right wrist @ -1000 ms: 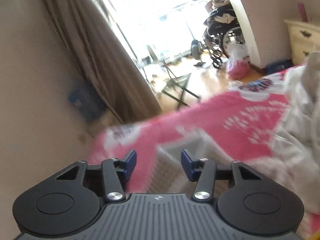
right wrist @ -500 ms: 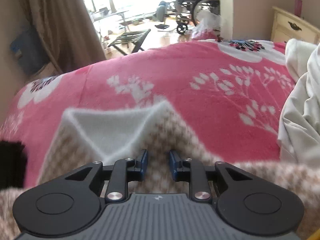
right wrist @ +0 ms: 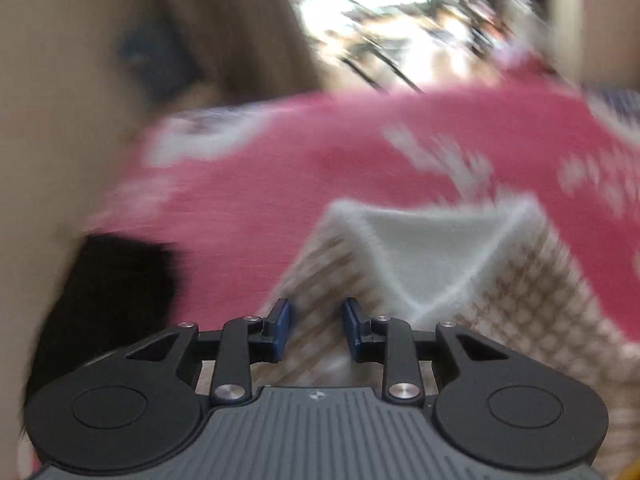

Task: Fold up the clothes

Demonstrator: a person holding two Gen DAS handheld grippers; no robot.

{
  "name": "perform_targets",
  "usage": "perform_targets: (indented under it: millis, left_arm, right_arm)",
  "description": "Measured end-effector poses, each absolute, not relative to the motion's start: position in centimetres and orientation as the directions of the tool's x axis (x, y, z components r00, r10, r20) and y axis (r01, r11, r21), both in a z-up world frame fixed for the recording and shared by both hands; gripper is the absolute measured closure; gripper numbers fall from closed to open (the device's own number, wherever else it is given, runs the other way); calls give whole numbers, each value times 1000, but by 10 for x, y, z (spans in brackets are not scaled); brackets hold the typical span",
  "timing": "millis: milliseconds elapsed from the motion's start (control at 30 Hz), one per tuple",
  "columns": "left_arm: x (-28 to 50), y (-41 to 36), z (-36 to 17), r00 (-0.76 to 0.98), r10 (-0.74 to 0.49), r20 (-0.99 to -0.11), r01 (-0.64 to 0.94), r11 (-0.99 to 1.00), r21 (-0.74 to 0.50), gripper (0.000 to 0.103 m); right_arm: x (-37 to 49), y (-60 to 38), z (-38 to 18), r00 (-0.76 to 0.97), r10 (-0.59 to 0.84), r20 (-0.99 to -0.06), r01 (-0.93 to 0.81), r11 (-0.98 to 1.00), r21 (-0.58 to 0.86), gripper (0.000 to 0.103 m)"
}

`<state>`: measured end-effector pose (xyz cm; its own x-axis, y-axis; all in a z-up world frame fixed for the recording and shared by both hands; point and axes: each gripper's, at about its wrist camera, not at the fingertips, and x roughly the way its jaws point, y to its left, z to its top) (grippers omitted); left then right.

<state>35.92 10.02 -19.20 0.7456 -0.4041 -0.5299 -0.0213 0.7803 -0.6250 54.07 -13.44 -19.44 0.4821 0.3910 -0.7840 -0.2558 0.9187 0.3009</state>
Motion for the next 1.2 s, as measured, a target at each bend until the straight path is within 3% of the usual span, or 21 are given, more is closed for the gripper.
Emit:
perform_targets:
  millis: [100,233,400,433,500,667,800,967,1033,1200]
  left_arm:
    - [360,100,-191,752,-400,-525,-11,788,-616,60]
    - [360,104,-188,757,-397,-519,-22,778,-627,60]
    - [358,102,-181,753,-408,-517,-5,782,-623,60]
    - [357,101,-179,750,-411,-518,3,785,-619,59]
    - [355,97,-174,738,-432,-519,29,789,-614,59]
    - [348,84,-167,728,-423,-539,57,821,-568,58]
    - [341,75,-162,717,-436,-544,90,832,-548,58]
    - [321,64,-152,683,-458,-569,140,847,-513,58]
    - [304,64,-149,661,-467,-587,148,848,-509,58]
    - [253,82,-136,604,-520,-604,115,807,-580,58]
  right_arm:
    - [542,-137,-189,528,374,-763,-198,927,318,72]
    - [496,-171,-137,583,361,-728,-196,932,305,70]
    - [381,-258,-57,633,404,-661,-180,907,382,49]
    - [359,-272,-52,625,402,-669,-160,905,395,46]
    - [314,-298,-61,604,359,-712,-77,915,397,32]
    - [209,-353,-111,530,245,-812,175,905,388,32]
    - [174,-373,-154,548,247,-799,262,857,444,32]
    - [181,-368,-177,596,305,-742,221,827,517,34]
    - [187,-362,-187,594,331,-733,218,811,543,37]
    - [189,-348,-196,612,333,-717,202,811,549,55]
